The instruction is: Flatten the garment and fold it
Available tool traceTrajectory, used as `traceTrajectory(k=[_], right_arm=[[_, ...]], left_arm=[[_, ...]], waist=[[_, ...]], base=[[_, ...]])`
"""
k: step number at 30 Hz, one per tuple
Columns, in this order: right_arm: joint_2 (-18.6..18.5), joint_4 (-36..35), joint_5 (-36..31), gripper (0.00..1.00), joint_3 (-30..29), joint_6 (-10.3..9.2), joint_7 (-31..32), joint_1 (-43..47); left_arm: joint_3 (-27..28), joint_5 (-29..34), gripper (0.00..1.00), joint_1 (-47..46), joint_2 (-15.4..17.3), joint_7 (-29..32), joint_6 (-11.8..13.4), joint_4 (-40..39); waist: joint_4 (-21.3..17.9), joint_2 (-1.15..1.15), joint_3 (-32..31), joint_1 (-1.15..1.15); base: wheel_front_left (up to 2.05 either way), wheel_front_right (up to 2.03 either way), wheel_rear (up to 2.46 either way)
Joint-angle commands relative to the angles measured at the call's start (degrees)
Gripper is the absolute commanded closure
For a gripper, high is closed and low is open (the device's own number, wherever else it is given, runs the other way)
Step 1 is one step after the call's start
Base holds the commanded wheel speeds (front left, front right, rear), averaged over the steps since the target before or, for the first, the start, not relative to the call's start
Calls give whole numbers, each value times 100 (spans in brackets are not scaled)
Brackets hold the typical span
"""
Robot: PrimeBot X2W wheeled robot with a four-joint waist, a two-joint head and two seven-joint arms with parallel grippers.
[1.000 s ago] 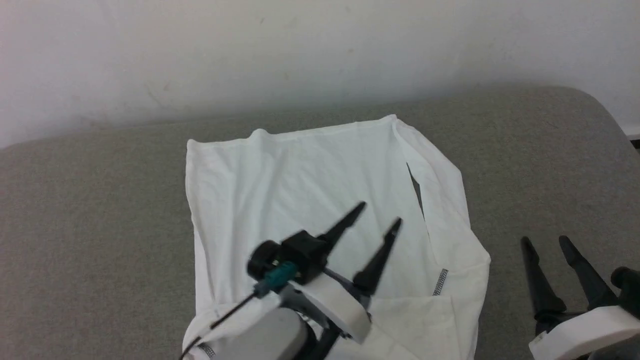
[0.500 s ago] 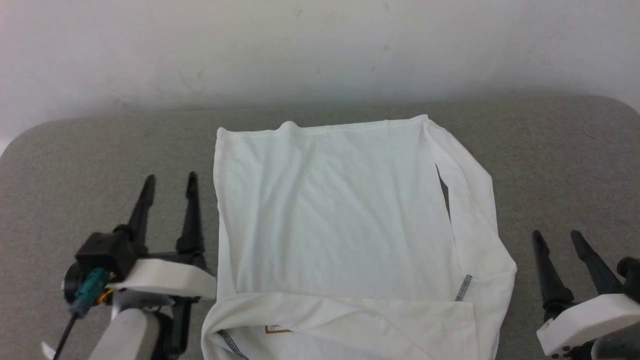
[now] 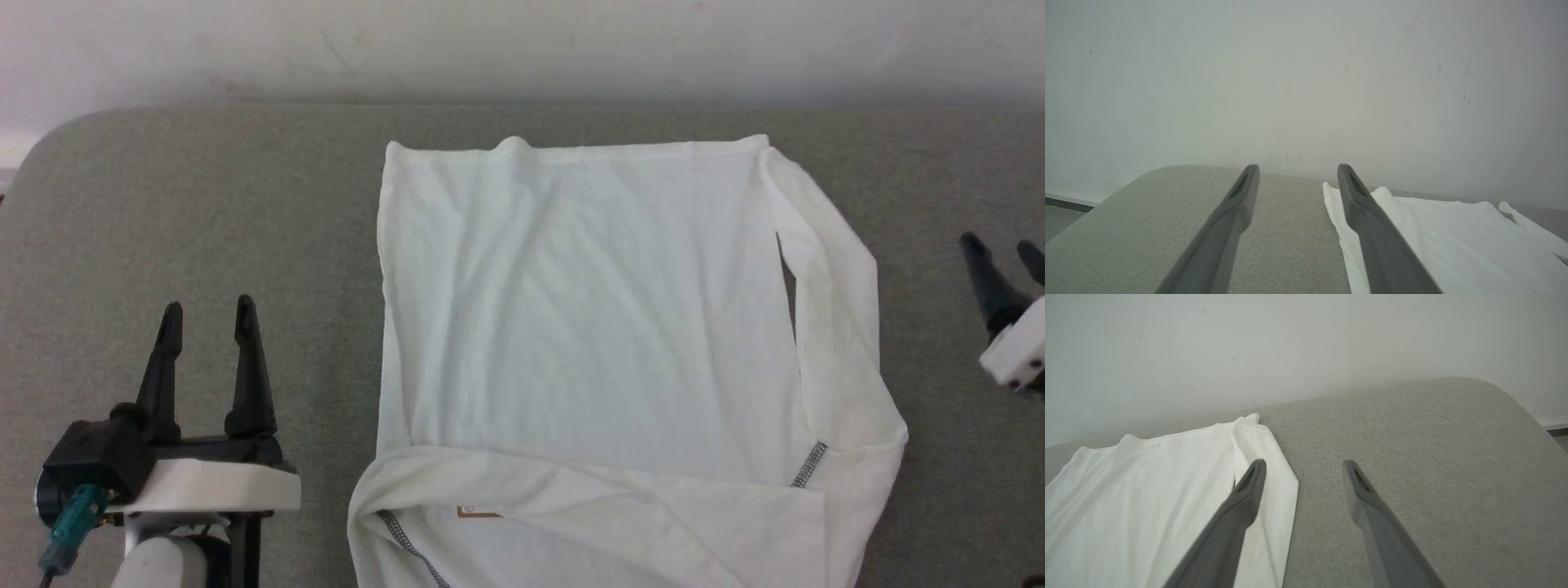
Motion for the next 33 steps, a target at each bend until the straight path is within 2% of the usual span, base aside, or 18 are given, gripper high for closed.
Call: traceTrajectory(k=[1,7,12,17,22,23,24,25,26,28,33], right_arm=[[-209,362,163,0,75,-4,272,-466],[-787,1457,737,0,662,-4,1256,-1804],[-1124,2014,984,0,1234,-4,1701,-2551],[-1244,2337,1073,0,1645,-4,1857,-2981],[-1294,2797,1233,1,2140,-4,2382,-3157],[-1295,2898,1277,31,2218,-4,2555,-3155],[-1289,2992,1322,57,2279,-4,2717,-3144],[-1288,3081,1368,95,2340,-4,2898,-3130],[-1290,3130,1409,100,2388,-4,3024,-3122],[-1353,3064,1428,100,2466,-4,3022,-3152],[-1760,2556,1433,100,2414,-4,2127,-3219]], left_arm=[[45,122,0,-115,-107,-27,-88,-53],[117,403,0,-408,-510,-27,-298,-218],[152,594,0,-597,-808,-27,-478,-283],[183,713,0,-705,-968,-27,-617,-285],[177,841,0,-798,-1108,-27,-751,-176],[180,862,0,-808,-1128,-27,-771,-146],[185,877,0,-812,-1147,-27,-789,-116],[191,891,0,-813,-1163,-27,-804,-86],[201,908,0,-807,-1177,-27,-817,-56],[236,929,0,-791,-1198,-27,-839,-14],[309,1002,0,-679,-1228,-27,-894,89]], waist=[[400,-1,599,-1],[671,-1,1224,-1],[833,-1,1582,-1],[881,-1,1775,-1],[871,-1,1847,-1],[860,-1,1831,-1],[842,-1,1805,-1],[826,-1,1771,-1],[802,-1,1727,-1],[742,-1,1639,-1],[542,-1,1290,-1]], base=[[0,0,0],[0,0,0],[0,0,0],[0,0,0],[0,0,0],[0,0,0],[0,0,0],[0,0,0],[0,0,0],[0,0,0],[0,0,0]])
